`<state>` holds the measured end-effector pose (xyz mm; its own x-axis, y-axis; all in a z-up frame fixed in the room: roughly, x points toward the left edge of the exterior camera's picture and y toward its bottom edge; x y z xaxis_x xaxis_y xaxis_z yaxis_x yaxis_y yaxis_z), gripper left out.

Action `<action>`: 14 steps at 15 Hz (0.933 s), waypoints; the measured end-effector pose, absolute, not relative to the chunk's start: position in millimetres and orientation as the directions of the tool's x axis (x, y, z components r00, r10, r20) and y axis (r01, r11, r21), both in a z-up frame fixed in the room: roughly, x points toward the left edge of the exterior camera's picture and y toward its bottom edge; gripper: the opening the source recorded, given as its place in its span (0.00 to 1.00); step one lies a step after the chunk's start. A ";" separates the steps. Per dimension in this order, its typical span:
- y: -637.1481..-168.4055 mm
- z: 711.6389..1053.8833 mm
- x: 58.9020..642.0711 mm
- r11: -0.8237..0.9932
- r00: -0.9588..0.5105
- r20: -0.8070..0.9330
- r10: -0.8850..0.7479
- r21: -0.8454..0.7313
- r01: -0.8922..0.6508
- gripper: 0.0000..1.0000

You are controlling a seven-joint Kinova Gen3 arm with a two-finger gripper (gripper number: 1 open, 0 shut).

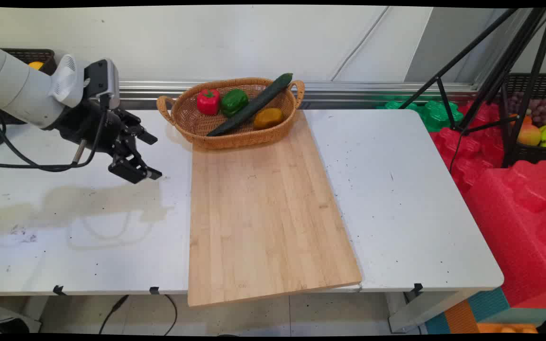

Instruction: Pick up the cucumber from the vegetable basket

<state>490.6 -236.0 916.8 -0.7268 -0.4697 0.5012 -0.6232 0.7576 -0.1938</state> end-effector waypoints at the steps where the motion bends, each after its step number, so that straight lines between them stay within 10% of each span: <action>1: -237.5 919.8 489.3 0.753 -0.720 0.511 -0.470 -0.194 -0.629 1.00; 14: -348.5 949.6 449.4 0.608 -0.619 0.618 -0.485 -0.271 -0.747 1.00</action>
<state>449.4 -348.5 949.6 -0.6186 -0.4850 0.6181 -0.7467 0.6076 -0.2706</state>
